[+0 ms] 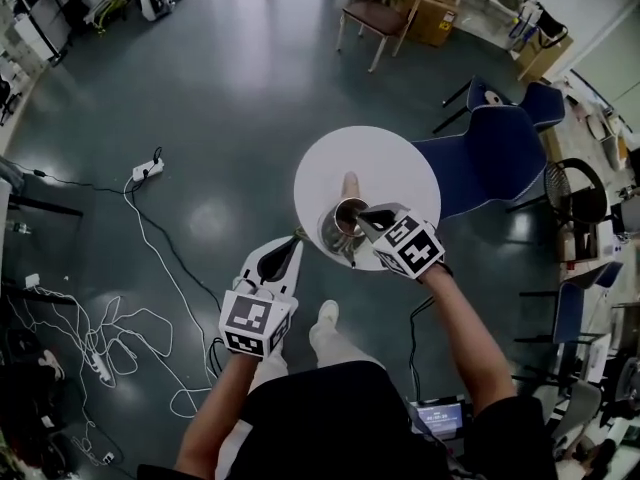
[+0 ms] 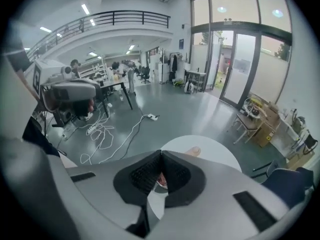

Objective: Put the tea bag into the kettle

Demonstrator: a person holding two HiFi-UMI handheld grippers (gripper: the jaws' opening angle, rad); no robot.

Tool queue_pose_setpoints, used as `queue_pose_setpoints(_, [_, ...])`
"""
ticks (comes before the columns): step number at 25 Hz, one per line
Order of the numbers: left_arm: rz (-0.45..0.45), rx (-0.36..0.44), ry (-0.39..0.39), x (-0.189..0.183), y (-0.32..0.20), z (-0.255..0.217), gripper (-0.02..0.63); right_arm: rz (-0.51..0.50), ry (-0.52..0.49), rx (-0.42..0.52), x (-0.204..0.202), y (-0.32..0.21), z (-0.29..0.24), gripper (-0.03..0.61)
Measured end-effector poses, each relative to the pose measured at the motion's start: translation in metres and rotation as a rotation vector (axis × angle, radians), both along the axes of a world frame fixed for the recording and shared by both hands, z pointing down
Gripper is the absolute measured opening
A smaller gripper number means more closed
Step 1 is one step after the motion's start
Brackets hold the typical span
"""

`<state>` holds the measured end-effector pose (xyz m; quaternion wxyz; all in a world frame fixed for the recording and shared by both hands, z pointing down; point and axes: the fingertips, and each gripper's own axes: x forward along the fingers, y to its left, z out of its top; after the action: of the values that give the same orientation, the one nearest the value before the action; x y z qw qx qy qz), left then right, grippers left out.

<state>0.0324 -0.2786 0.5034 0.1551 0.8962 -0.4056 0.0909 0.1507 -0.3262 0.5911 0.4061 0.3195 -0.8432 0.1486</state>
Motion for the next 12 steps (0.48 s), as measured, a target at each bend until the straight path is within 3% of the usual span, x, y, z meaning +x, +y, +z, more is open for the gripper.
queue_pose_setpoints(12, [0.132, 0.105, -0.009, 0.025, -0.003, -0.042, 0.015, 0.198, -0.227, 0.194, 0.007, 0.022, -0.089, 0.018])
